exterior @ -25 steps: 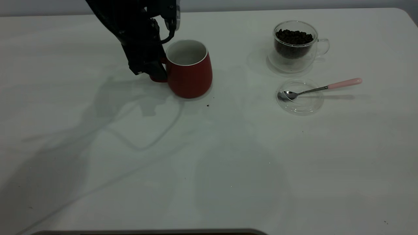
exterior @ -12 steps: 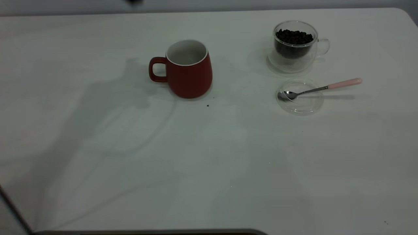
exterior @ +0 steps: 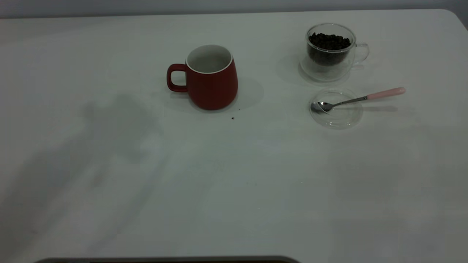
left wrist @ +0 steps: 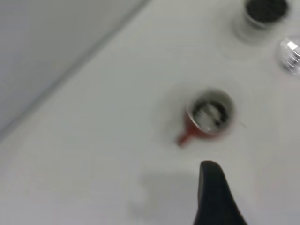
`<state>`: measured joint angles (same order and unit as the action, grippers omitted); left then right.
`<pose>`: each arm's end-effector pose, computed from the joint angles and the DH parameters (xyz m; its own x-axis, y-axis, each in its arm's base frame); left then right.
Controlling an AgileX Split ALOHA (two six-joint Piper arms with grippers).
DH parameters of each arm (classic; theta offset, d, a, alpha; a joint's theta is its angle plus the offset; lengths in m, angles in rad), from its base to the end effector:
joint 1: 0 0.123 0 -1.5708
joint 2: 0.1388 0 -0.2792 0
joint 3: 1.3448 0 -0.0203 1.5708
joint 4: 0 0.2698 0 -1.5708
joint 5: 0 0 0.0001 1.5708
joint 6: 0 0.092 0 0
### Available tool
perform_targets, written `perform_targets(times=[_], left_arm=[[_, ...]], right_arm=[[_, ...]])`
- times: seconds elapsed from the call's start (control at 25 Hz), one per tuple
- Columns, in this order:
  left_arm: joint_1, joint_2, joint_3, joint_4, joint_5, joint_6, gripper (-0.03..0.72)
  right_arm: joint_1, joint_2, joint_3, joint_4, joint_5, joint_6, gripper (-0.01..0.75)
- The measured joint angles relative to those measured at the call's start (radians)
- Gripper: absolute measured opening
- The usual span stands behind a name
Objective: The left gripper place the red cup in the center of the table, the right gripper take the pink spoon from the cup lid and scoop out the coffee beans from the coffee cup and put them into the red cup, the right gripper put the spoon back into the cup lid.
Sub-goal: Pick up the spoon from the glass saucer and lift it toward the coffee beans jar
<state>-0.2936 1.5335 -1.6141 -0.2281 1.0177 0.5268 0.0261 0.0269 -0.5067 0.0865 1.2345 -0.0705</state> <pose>0.3311 -0.1186 0.3987 -0.4933 0.5535 -0.6711 0.6548 0.7441 0.1324 0.0131 0.0078 0.2743 -0.6136 -0.0578 -0.7875 -0.1159 0.9931 0.0174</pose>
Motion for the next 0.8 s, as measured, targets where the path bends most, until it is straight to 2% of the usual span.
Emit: perform_targets(times=[0.08, 0.12, 0.28, 0.44, 0.8], left_arm=[[0.000, -0.034, 0.000, 0.032, 0.135, -0.067, 0.495], [0.000, -0.049, 0.004, 0.059, 0.153, -0.100, 0.495], [0.000, -0.096, 0.035, 0.181, 0.153, -0.246, 0.495], [0.000, -0.164, 0.138, 0.243, 0.153, -0.350, 0.495], [0.000, -0.425, 0.614, 0.247, 0.153, -0.417, 0.495]], right_arm=[[0.000, 0.000, 0.000, 0.000, 0.000, 0.000, 0.560], [0.000, 0.000, 0.000, 0.000, 0.000, 0.000, 0.560], [0.000, 0.000, 0.000, 0.000, 0.000, 0.000, 0.560], [0.000, 0.000, 0.000, 0.000, 0.000, 0.000, 0.560], [0.000, 0.000, 0.000, 0.000, 0.000, 0.000, 0.560]])
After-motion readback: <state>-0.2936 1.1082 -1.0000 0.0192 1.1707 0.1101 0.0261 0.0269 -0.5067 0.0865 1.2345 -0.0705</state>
